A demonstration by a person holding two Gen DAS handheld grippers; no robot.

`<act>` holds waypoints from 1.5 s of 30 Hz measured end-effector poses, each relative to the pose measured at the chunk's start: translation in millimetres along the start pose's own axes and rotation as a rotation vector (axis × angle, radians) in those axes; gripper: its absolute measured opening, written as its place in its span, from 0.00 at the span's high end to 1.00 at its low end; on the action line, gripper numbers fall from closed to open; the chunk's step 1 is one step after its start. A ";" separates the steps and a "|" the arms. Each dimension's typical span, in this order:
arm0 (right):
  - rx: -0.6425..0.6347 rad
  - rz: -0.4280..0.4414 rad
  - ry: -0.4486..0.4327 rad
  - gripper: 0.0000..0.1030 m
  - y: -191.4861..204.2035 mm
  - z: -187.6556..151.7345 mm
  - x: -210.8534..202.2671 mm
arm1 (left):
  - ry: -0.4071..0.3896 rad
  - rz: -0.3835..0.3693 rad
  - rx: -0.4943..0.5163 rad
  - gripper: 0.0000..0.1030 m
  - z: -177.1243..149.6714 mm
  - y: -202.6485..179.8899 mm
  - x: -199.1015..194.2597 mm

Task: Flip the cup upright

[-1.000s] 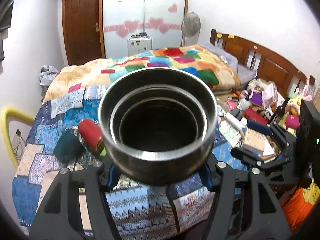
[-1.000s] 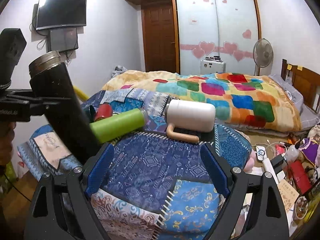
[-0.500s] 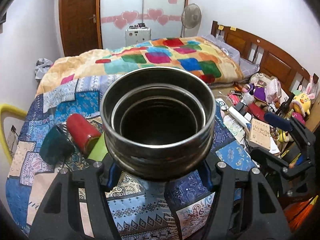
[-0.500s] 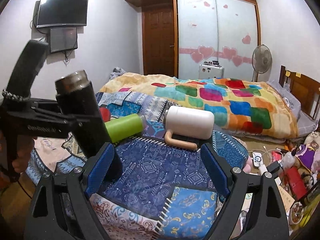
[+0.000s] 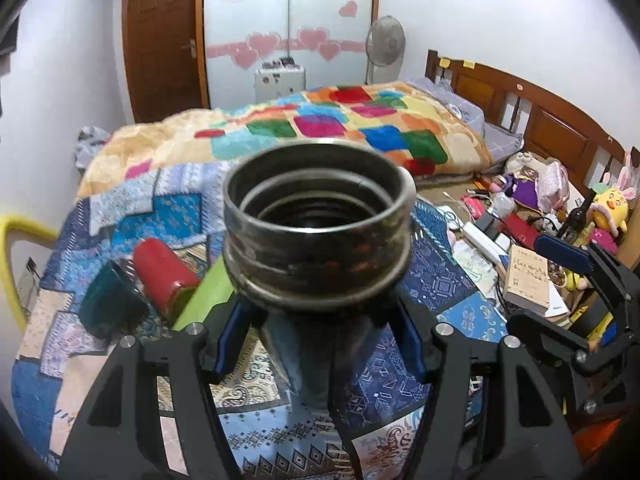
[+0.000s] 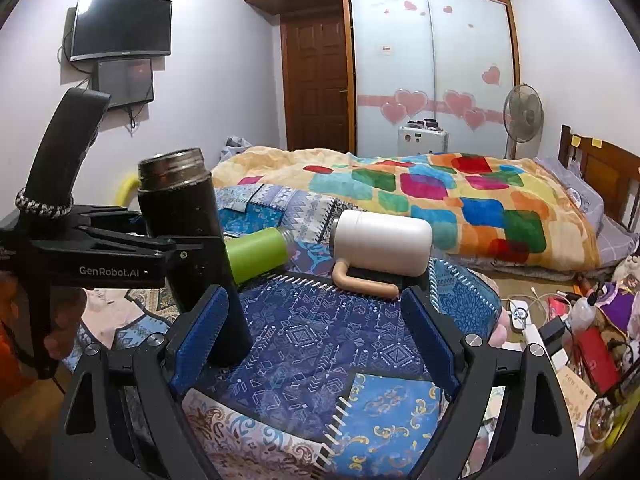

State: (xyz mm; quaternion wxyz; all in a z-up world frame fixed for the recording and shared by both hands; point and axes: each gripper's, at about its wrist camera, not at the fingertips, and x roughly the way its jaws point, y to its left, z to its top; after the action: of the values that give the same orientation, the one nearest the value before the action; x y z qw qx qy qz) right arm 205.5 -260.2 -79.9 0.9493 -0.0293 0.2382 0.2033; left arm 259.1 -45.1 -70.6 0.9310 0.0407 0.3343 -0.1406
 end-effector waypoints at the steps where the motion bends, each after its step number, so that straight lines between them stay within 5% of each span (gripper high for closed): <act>1: 0.001 -0.001 -0.003 0.16 0.6 0.7 -2.7 | -0.010 0.004 0.003 0.37 -0.4 -0.7 -4.7; 7: 0.015 -0.006 -0.052 0.16 9.7 8.3 -30.9 | -0.090 0.013 -0.045 0.37 -6.2 4.8 -49.1; 24: 0.049 0.001 -0.261 0.16 58.2 22.5 -128.5 | -0.482 0.162 -0.052 0.34 -56.8 -16.8 -213.6; 36: 0.026 -0.039 -0.313 0.00 78.3 9.6 -148.6 | -0.557 0.183 -0.070 0.05 -87.3 -24.6 -239.8; 45: 0.038 -0.047 -0.317 0.00 77.8 1.9 -155.0 | -0.567 0.206 -0.084 0.00 -98.1 -25.7 -246.8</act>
State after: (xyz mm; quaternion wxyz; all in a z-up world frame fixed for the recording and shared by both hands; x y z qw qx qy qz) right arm 50.6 -246.3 -3.0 0.9798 0.0154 0.0885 0.1785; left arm 9.9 4.9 10.5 0.9974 -0.0049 0.0609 -0.0372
